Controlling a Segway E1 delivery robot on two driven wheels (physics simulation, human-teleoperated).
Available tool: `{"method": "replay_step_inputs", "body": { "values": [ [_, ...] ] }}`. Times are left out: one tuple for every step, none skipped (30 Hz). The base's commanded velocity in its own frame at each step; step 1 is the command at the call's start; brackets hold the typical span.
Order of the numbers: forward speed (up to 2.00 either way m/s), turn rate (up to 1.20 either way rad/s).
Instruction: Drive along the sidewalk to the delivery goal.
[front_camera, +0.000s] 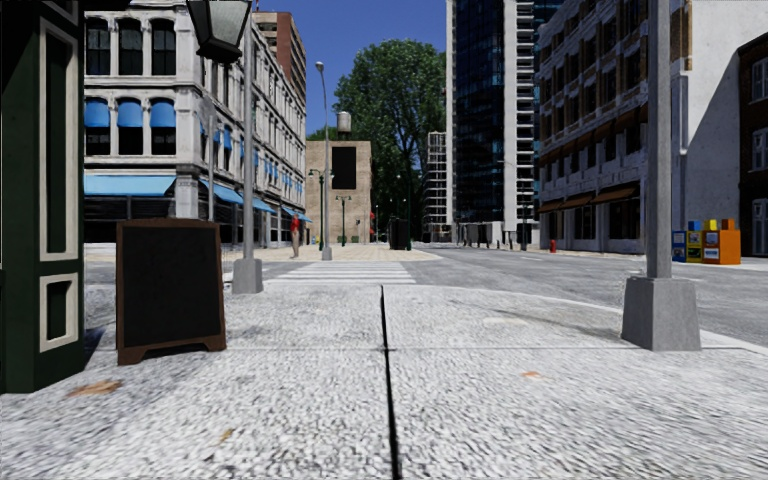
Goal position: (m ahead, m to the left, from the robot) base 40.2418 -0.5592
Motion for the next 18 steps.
{"method": "replay_step_inputs", "body": {
  "values": [
    [2.0, 0.05],
    [2.0, 0.07],
    [2.0, 0.09],
    [2.0, 0.09],
    [2.0, 0.1],
    [2.0, 0.08],
    [2.0, 0.02],
    [2.0, 0.0],
    [2.0, 0.0],
    [2.0, 0.0],
    [2.0, 0.02],
    [2.0, 0.07],
    [2.0, 0.08],
    [2.0, 0.09],
    [2.0, 0.09],
    [2.0, 0.09],
    [2.0, 0.1],
    [2.0, 0.13]
  ]
}}
